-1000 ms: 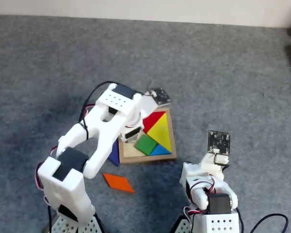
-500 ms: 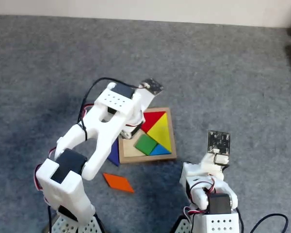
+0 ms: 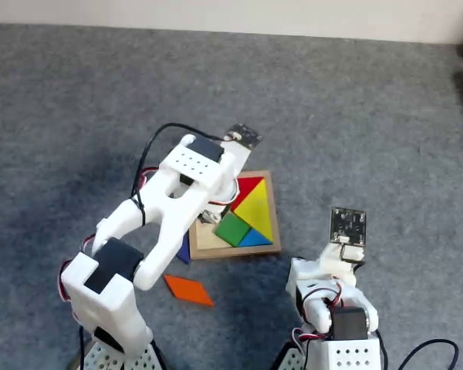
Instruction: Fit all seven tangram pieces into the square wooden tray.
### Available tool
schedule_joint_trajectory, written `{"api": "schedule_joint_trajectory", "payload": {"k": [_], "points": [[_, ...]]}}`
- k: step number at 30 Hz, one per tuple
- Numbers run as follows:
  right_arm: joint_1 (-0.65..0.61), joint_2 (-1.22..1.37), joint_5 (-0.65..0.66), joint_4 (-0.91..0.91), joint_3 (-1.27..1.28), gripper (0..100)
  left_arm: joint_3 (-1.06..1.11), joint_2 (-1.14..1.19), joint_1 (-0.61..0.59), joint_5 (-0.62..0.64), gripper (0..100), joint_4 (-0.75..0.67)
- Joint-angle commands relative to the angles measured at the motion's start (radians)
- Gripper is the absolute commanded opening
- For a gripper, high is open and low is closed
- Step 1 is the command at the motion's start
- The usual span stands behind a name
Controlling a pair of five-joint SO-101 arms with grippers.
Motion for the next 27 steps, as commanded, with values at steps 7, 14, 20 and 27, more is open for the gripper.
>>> {"api": "schedule_joint_trajectory", "payload": {"k": [7,14,20,27], "points": [[0.013,-0.013,-0.006,0.008,0.116,0.5,-0.048,-0.056,0.021,0.110,24,-0.006],[0.013,-0.013,-0.006,0.008,0.116,0.5,-0.048,-0.062,0.028,0.104,25,-0.002],[0.013,-0.013,-0.006,0.008,0.116,0.5,-0.047,-0.113,0.067,0.104,25,0.009],[0.013,-0.013,-0.006,0.008,0.116,0.5,-0.038,-0.292,0.061,0.048,25,0.058]]}}
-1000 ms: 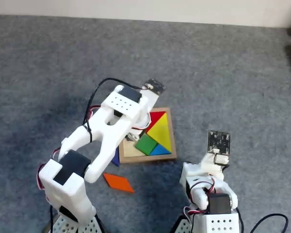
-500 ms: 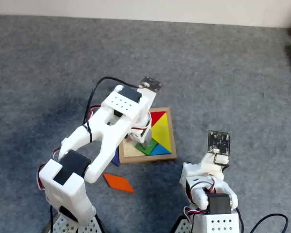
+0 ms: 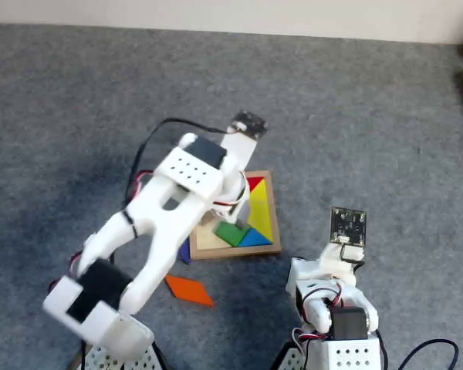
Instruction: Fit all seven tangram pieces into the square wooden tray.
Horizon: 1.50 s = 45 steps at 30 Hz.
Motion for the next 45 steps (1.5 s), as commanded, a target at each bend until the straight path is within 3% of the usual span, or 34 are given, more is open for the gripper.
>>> {"api": "schedule_joint_trajectory", "payload": {"k": [1,16,24,35,45], "points": [[0.013,-0.013,-0.006,0.008,0.116,0.5,-0.038,-0.120,0.010,-0.043,25,0.031],[0.013,-0.013,-0.006,0.008,0.116,0.5,0.013,-0.200,-0.124,-0.110,25,0.037],[0.013,-0.013,-0.006,0.008,0.116,0.5,0.027,-0.191,-0.197,-0.152,26,-0.038],[0.013,-0.013,-0.006,0.008,0.116,0.5,0.200,-0.189,-0.208,-0.176,25,-0.226],[0.013,-0.013,-0.006,0.008,0.116,0.5,0.240,-0.189,-0.208,-0.176,25,-0.242]]}}
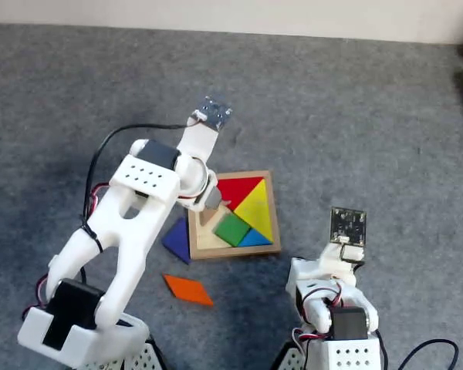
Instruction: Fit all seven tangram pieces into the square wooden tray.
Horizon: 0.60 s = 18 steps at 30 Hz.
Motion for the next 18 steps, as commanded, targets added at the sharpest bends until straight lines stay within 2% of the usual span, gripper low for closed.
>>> {"api": "schedule_joint_trajectory", "payload": {"k": [1,5,18], "points": [[0.013,-0.013,-0.006,0.008,0.116,0.5,0.015,-0.036,-0.016,-0.011,25,-0.020],[0.013,-0.013,-0.006,0.008,0.116,0.5,0.050,-0.036,-0.016,-0.011,25,-0.058],[0.013,-0.013,-0.006,0.008,0.116,0.5,0.051,-0.036,-0.016,-0.011,25,-0.061]]}}
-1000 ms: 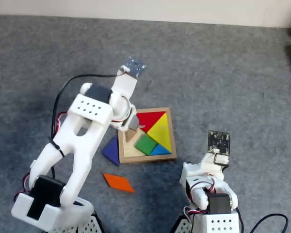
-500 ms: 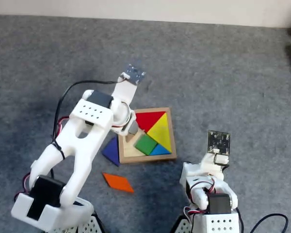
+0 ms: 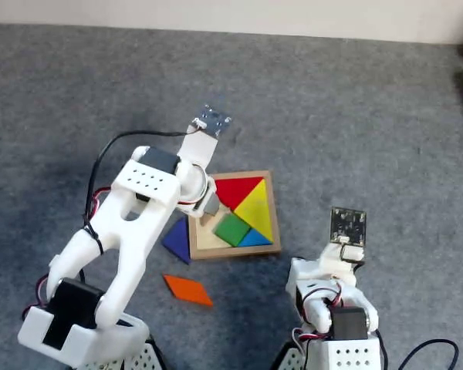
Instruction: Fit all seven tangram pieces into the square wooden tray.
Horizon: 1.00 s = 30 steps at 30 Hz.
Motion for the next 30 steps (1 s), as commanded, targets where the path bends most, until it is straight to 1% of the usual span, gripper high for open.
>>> {"api": "schedule_joint_trajectory", "payload": {"k": [1,6,9,15,17,24,30], "points": [[0.013,-0.013,-0.006,0.008,0.116,0.5,-0.004,-0.038,-0.016,-0.011,25,-0.015],[0.013,-0.013,-0.006,0.008,0.116,0.5,-0.010,-0.038,-0.016,-0.012,26,-0.015],[0.013,-0.013,-0.006,0.008,0.116,0.5,-0.015,-0.024,-0.019,-0.064,25,-0.017],[0.013,-0.013,-0.006,0.008,0.116,0.5,-0.117,0.113,-0.147,-0.075,25,-0.011],[0.013,-0.013,-0.006,0.008,0.116,0.5,-0.154,0.170,-0.170,-0.077,25,-0.011],[0.013,-0.013,-0.006,0.008,0.116,0.5,-0.246,0.323,-0.150,-0.077,25,-0.009],[0.013,-0.013,-0.006,0.008,0.116,0.5,-0.245,0.357,-0.065,-0.074,25,-0.008]]}}
